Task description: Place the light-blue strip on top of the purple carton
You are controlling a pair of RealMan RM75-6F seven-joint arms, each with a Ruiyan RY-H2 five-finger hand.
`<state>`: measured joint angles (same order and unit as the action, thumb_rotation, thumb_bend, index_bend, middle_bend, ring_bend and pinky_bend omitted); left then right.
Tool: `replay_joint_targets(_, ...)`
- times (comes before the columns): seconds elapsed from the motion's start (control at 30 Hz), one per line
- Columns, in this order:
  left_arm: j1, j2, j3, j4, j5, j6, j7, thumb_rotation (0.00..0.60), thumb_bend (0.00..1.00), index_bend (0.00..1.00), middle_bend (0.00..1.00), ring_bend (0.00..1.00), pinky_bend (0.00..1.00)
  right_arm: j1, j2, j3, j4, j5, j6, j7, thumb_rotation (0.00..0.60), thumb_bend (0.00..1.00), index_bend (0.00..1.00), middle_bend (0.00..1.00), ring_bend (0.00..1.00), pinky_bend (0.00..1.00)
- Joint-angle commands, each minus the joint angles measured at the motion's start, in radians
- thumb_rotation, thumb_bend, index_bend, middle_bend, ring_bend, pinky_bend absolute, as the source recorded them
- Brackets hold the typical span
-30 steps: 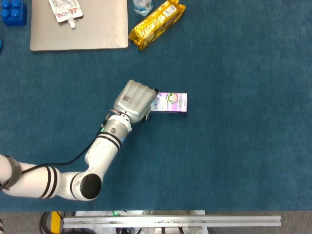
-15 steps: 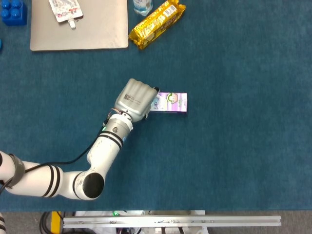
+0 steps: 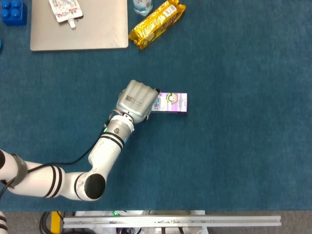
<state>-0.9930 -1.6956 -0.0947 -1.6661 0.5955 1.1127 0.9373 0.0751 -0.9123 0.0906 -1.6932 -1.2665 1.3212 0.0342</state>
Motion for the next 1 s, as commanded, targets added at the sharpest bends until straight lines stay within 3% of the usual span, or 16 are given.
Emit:
replay_joint_targets(0.03,-0.002,-0.003,-0.002,0.003,0.000,0.004,0.001,0.600,0.48,0.37,1.00,1.00,1.00,-0.001,0.000,0.000,0.001,0.000,0.000,0.001,0.600,0.26,0.02,0.44,0.39,0.36)
replay_joint_targets(1.0,-0.018,-0.022,-0.012,0.000,-0.009,0.016,0.015,0.600,0.48,0.37,1.00,1.00,1.00,-0.004,-0.004,0.002,0.015,0.005,-0.006,0.011,0.600,0.26,0.02,0.44,0.39,0.36)
